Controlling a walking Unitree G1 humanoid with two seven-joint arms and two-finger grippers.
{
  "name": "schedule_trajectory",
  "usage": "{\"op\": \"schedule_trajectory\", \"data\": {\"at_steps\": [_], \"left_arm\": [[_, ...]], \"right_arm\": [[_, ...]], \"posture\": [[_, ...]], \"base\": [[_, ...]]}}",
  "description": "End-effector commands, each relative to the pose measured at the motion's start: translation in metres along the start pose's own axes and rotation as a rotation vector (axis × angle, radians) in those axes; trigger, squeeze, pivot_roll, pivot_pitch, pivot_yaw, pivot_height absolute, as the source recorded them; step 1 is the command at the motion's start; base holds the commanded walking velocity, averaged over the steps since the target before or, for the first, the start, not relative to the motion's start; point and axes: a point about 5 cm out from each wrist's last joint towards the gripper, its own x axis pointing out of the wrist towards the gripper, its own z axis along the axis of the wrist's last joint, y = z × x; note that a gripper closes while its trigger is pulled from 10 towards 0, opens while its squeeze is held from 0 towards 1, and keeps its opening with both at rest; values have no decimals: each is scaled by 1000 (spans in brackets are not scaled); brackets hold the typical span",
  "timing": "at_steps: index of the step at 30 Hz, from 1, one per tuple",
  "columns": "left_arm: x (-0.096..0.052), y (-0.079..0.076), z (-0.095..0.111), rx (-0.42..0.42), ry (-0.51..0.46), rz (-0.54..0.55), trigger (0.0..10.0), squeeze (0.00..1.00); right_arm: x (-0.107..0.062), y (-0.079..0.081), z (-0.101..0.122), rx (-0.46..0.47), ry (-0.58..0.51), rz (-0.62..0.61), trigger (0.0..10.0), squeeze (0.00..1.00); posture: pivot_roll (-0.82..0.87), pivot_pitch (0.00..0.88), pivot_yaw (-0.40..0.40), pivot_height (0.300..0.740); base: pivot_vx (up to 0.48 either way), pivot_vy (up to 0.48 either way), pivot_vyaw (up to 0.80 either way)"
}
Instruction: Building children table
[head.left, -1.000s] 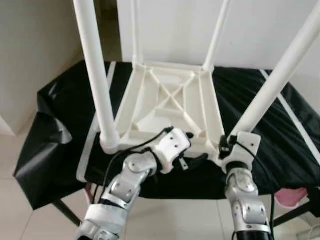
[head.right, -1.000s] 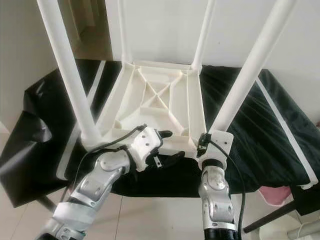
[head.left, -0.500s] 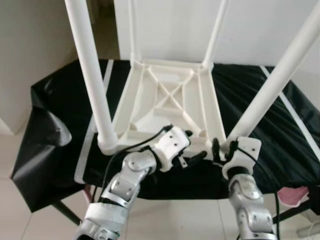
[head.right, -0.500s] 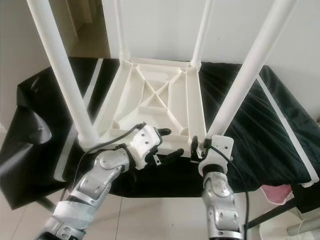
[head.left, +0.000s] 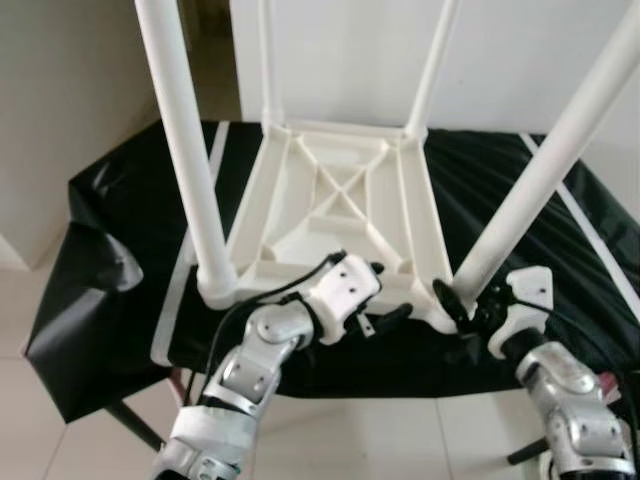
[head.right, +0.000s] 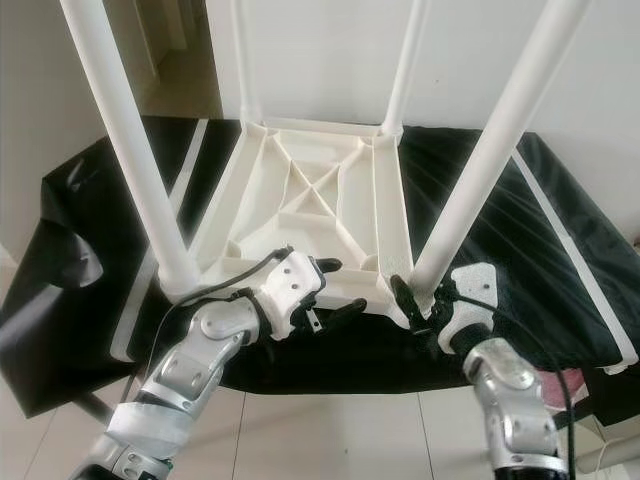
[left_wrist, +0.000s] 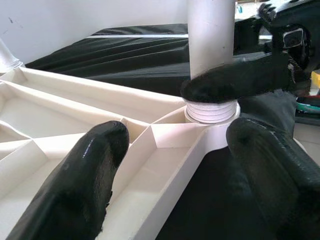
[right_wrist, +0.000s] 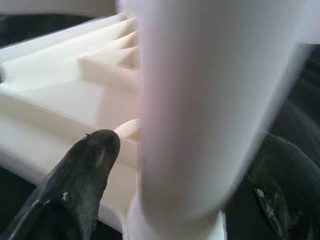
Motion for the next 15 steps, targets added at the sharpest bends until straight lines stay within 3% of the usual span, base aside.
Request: {"op": "schedule_trajectory", "data": {"at_steps": [1, 6, 7, 9, 10, 15], "left_arm": [[-1, 6, 2, 8, 1, 104, 10000, 0], [-1, 8, 3, 16, 1, 112, 10000, 0], [-1, 9, 3, 21, 2, 119, 10000, 0], [-2, 10, 3, 22, 3, 122, 10000, 0], [-2, 10, 3, 21, 3, 126, 10000, 0], [-5, 12, 3, 20, 7, 141, 10000, 0]], "right_arm": [[2, 1, -4, 3, 32, 57, 10000, 0], [10, -2, -3, -48, 63, 138, 10000, 0], [12, -3, -6, -68, 81, 169, 2000, 0], [11, -3, -8, -76, 88, 180, 2000, 0], [10, -4, -10, -79, 100, 186, 0, 0], [3, -10, -17, -64, 124, 192, 0, 0]], "posture": [[-32, 0, -45, 740], [-19, 0, -50, 740], [-12, 0, -54, 740], [-12, 0, -54, 740], [-8, 0, -55, 740], [-6, 0, -56, 740]], "base": [[0, 0, 0], [0, 0, 0], [0, 0, 0], [0, 0, 0], [0, 0, 0], [0, 0, 0]]}}
